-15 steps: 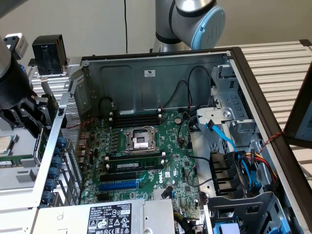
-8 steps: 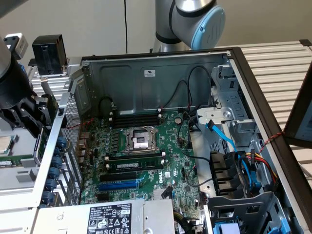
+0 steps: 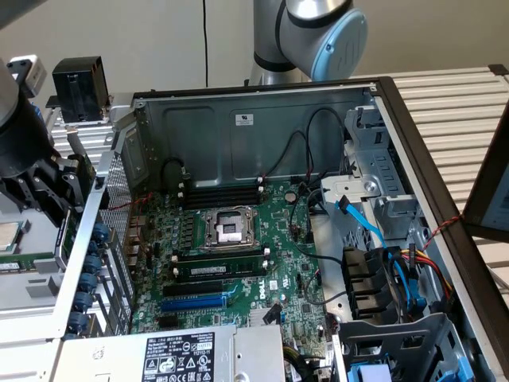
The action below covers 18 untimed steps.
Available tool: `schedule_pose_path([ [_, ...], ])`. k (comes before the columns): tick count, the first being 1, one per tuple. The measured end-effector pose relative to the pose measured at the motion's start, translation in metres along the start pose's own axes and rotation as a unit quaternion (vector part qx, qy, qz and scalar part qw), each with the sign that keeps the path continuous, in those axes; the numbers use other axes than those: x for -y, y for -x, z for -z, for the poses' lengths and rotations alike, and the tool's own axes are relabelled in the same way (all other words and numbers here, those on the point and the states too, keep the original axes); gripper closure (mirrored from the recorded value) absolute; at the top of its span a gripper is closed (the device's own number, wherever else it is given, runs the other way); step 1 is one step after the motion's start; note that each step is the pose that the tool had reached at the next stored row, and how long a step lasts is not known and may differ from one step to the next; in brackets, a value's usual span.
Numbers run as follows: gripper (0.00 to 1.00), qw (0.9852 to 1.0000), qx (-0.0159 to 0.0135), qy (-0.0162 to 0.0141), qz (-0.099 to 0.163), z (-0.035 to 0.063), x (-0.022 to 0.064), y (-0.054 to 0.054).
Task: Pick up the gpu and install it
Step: 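Pick up the gpu and move the gpu toward the slot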
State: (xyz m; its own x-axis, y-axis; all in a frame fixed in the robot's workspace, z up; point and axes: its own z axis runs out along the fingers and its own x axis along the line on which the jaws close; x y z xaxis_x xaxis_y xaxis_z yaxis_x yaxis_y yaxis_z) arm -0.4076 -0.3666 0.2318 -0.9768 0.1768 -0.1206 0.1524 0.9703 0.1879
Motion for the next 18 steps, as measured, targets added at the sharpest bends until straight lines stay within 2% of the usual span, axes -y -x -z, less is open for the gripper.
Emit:
schedule_pose_path([
  [4, 0.49, 1.0000, 0.0012, -0.0048, 0.002, -0.0004, -0.0014, -0.0004],
  [5, 0.49, 1.0000, 0.0015, -0.0051, 0.003, -0.0006, -0.0016, -0.0004],
  [13, 0.49, 1.0000, 0.0013, -0.0051, 0.005, -0.0008, -0.0020, -0.0005],
  [15, 0.52, 1.0000, 0.0012, -0.0051, 0.005, -0.0010, -0.0020, -0.0005],
  [16, 0.59, 1.0000, 0.0012, -0.0051, 0.005, -0.0013, -0.0020, -0.0005],
  [18, 0.59, 1.0000, 0.0012, -0.0050, 0.006, -0.0019, -0.0018, -0.0006],
])
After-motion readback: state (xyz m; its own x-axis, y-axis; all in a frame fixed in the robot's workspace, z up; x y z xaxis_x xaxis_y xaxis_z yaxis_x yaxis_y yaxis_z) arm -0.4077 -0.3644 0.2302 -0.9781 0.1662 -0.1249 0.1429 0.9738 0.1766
